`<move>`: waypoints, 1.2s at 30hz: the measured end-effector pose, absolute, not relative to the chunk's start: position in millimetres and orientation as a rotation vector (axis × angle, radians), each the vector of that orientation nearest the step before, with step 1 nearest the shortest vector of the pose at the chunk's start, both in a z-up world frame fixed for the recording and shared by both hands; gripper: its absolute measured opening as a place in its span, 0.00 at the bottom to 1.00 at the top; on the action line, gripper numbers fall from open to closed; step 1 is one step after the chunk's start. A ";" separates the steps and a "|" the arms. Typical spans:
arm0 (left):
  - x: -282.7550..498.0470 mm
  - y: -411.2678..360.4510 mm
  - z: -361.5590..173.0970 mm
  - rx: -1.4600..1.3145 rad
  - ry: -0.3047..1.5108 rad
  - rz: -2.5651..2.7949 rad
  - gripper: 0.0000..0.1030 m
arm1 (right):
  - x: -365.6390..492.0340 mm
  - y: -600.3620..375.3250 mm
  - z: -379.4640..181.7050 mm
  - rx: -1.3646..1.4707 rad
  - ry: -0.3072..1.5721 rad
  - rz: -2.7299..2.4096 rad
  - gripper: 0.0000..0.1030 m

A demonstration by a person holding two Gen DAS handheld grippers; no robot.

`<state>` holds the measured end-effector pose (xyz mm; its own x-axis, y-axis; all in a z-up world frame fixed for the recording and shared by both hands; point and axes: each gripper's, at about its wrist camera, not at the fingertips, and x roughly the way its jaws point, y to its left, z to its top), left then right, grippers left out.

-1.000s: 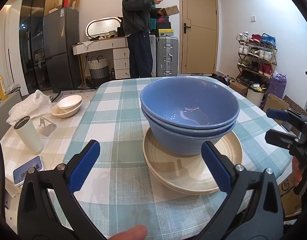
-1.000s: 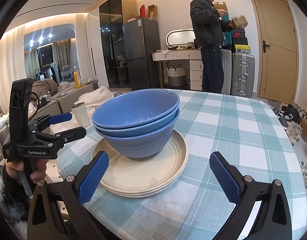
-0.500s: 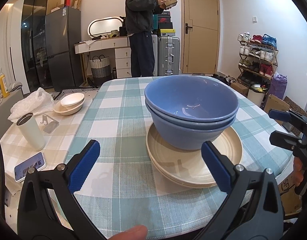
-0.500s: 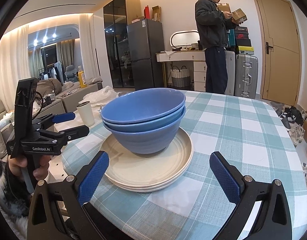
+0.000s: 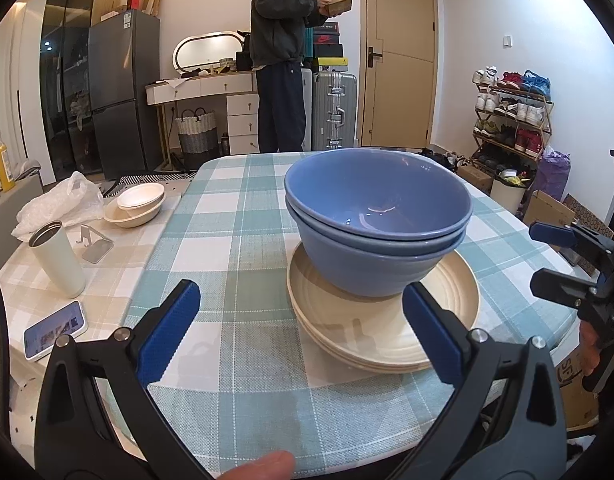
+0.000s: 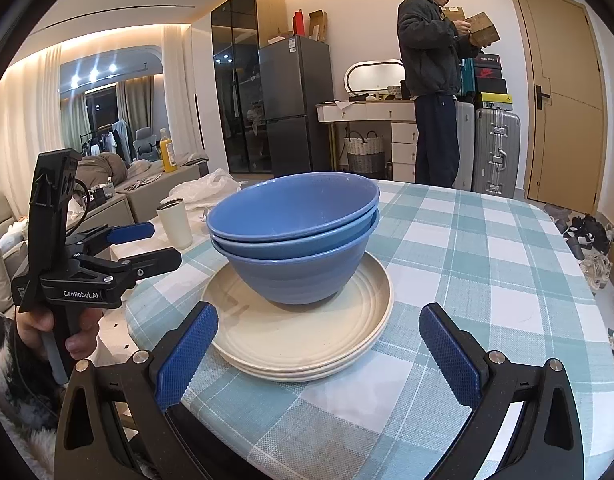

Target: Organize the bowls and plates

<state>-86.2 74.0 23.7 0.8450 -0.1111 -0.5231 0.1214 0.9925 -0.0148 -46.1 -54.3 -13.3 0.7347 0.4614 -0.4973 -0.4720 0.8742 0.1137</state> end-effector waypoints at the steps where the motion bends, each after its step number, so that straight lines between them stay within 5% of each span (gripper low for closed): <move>1: -87.2 72.9 23.4 0.022 0.547 -0.124 0.98 | -46.1 -54.3 -13.4 -0.020 0.539 0.515 1.00; 36: -76.8 74.1 16.7 -0.004 0.561 -0.123 0.98 | -53.9 -54.5 -10.2 -0.028 0.535 0.520 1.00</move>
